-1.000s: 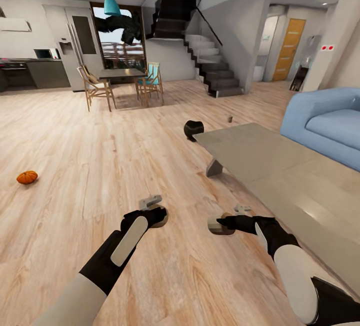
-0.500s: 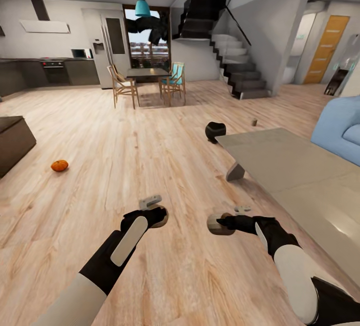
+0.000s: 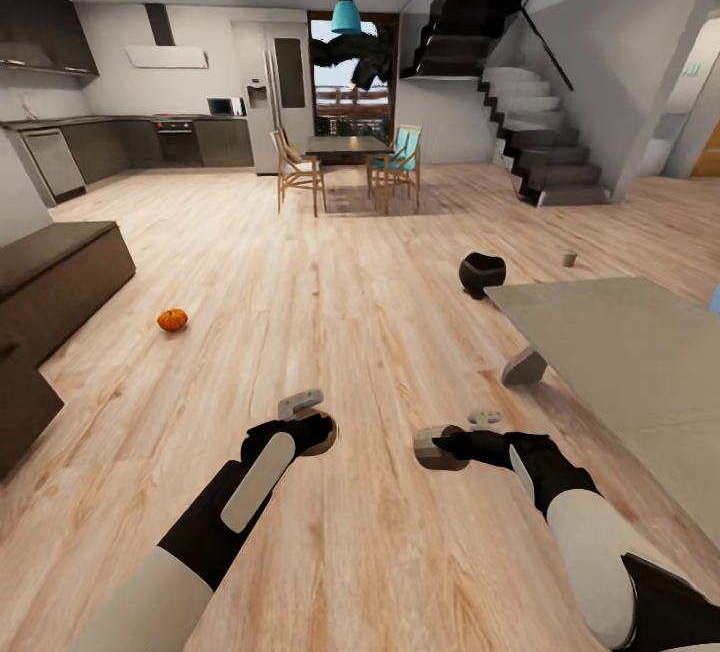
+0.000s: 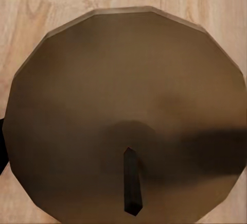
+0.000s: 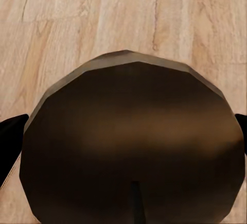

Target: Place each of the two pumpkins and all three candles from the living room inside a cabinet in the living room (use any cabinet), then make sure every cabinet is closed, and position the cauldron so it is next to a table in the living room.

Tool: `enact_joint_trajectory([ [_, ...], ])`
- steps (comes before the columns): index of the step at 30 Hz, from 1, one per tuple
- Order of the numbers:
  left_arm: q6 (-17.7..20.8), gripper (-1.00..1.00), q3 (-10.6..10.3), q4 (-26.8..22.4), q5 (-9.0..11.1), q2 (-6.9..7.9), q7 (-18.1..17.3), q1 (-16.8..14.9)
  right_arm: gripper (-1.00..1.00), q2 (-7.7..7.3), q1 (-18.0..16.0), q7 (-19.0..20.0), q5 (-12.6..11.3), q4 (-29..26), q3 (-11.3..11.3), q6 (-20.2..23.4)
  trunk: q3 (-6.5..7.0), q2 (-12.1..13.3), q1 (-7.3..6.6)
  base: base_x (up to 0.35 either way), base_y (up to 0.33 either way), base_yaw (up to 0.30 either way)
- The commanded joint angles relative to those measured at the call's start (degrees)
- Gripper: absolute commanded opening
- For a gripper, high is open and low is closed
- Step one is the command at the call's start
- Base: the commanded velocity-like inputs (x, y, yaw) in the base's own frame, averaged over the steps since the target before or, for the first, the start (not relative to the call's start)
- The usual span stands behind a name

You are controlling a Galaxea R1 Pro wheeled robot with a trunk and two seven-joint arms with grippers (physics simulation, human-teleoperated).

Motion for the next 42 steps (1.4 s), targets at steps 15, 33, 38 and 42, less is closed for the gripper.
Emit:
enact_joint_trajectory([
  [15,0.0,-1.00,0.0,0.0,-0.1,0.03,0.0,0.0,-1.00,0.00,0.0,0.0,-0.1,0.0,0.0,-1.7,0.00,0.0,0.00,0.095,0.000,0.298],
  [33,0.0,-1.00,0.0,-0.1,-0.1,0.89,0.0,0.0,-1.00,2.39,0.0,0.0,6.5,0.0,-0.1,-2.9,0.00,0.0,0.00,0.299,0.000,0.241],
  [38,0.0,-1.00,0.0,-0.1,0.0,0.91,0.0,0.0,-1.00,2.32,0.0,-0.2,6.5,-0.2,-0.1,-2.9,0.00,0.0,0.00,0.112,0.000,0.005],
  [42,0.0,-1.00,0.0,0.0,0.0,0.91,0.1,0.0,-1.00,2.31,0.0,-0.7,6.4,-0.3,-0.1,-3.1,0.00,0.0,0.00,0.010,0.000,0.000],
])
